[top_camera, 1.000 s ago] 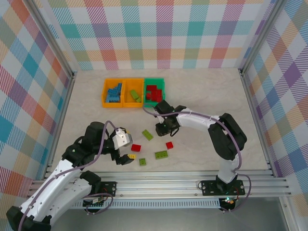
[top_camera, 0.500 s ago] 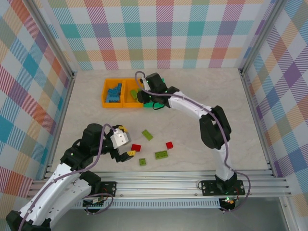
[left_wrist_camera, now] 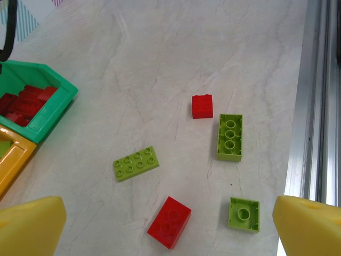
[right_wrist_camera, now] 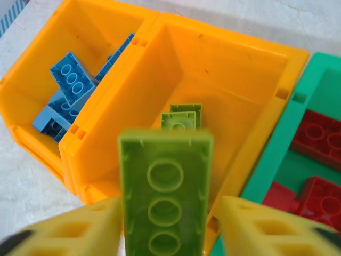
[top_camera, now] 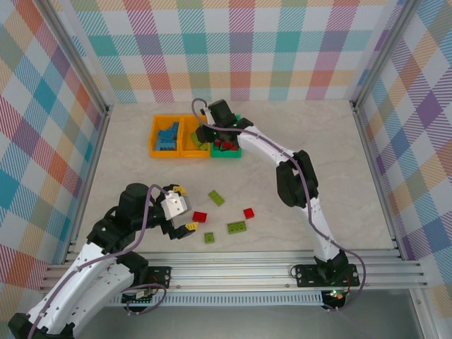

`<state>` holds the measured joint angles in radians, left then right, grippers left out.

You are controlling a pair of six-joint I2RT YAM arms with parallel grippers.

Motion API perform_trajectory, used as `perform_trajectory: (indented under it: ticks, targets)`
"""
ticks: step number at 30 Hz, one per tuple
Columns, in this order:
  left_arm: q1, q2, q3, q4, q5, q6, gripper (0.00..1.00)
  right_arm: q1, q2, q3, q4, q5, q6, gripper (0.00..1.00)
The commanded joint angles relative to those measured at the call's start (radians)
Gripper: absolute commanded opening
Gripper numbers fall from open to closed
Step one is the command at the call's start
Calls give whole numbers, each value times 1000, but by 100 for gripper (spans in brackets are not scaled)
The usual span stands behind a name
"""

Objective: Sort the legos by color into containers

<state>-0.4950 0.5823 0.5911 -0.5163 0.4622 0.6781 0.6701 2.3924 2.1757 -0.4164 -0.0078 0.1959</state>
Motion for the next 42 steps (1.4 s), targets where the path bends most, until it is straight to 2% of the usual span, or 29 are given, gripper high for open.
perform_trajectory:
  ticks: [1,7,10,14,17,20,23,26,29,33,36,42]
  targets:
    - [6,-3,-11,30,28,18,100,6,37,74,-81,0,-19,57]
    - [7,-4,-13,33,21,20,100,8,-47,17,-108,-2,-42,53]
    - [6,-10,-15,38,8,13,100,8,-215,-203,-41,-6,-50,53]
    - [9,-14,-34,106,-37,-64,100,8,-528,-605,69,-25,-28,56]
    - [11,8,-36,194,-133,-224,100,11,-750,-872,117,-100,16,60]
    - [13,76,44,196,-286,-454,100,18,-951,-1061,58,-136,78,68]
    - [12,211,212,46,-431,-764,100,23,-1108,-1175,-61,-139,142,73]
    - [-14,357,324,-161,-462,-1058,100,23,-1228,-1229,-180,-130,192,78]
    - [-80,462,313,-232,-431,-1240,100,22,-1288,-1239,-270,-121,237,84]
    - [-149,541,240,-162,-472,-1342,100,22,-1287,-1238,-278,-226,246,96]
    - [-168,621,213,-104,-476,-1344,100,26,-1266,-1243,-270,-281,240,100]
    - [-208,819,231,-76,-460,-1270,100,27,-1248,-1261,-260,-268,251,100]
